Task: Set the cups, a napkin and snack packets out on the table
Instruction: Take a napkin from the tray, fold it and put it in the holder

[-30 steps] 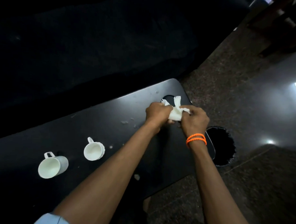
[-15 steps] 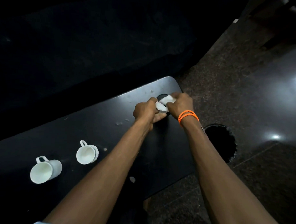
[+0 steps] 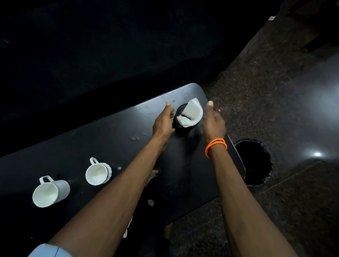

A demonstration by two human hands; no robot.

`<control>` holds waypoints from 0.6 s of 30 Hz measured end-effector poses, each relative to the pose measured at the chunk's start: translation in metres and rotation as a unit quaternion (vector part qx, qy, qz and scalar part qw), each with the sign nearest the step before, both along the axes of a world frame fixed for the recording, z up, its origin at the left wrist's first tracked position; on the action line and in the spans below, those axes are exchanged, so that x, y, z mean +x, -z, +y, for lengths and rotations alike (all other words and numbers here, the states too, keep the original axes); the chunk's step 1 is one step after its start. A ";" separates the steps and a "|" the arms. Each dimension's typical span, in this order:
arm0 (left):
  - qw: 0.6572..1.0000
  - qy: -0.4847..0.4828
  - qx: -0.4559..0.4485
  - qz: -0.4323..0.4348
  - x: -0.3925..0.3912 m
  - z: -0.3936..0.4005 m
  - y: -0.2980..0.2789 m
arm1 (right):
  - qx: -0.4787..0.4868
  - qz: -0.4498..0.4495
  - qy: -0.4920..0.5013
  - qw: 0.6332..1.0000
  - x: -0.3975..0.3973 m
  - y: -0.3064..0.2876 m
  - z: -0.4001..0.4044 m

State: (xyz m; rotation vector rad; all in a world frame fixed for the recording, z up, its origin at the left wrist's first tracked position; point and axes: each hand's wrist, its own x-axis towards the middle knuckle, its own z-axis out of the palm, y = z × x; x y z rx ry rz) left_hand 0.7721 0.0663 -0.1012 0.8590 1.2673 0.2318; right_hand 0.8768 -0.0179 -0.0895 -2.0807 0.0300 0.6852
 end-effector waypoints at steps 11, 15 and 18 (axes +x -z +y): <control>0.996 0.007 0.009 -0.086 -0.047 -0.033 0.001 | 0.129 0.150 0.083 0.977 -0.050 0.010 -0.031; 0.996 -0.016 -0.003 -0.092 -0.086 -0.052 -0.013 | 0.132 0.168 0.087 0.973 -0.090 0.006 -0.050; 0.996 -0.029 -0.017 -0.084 -0.117 -0.068 -0.015 | 0.123 0.178 0.079 0.973 -0.121 0.004 -0.066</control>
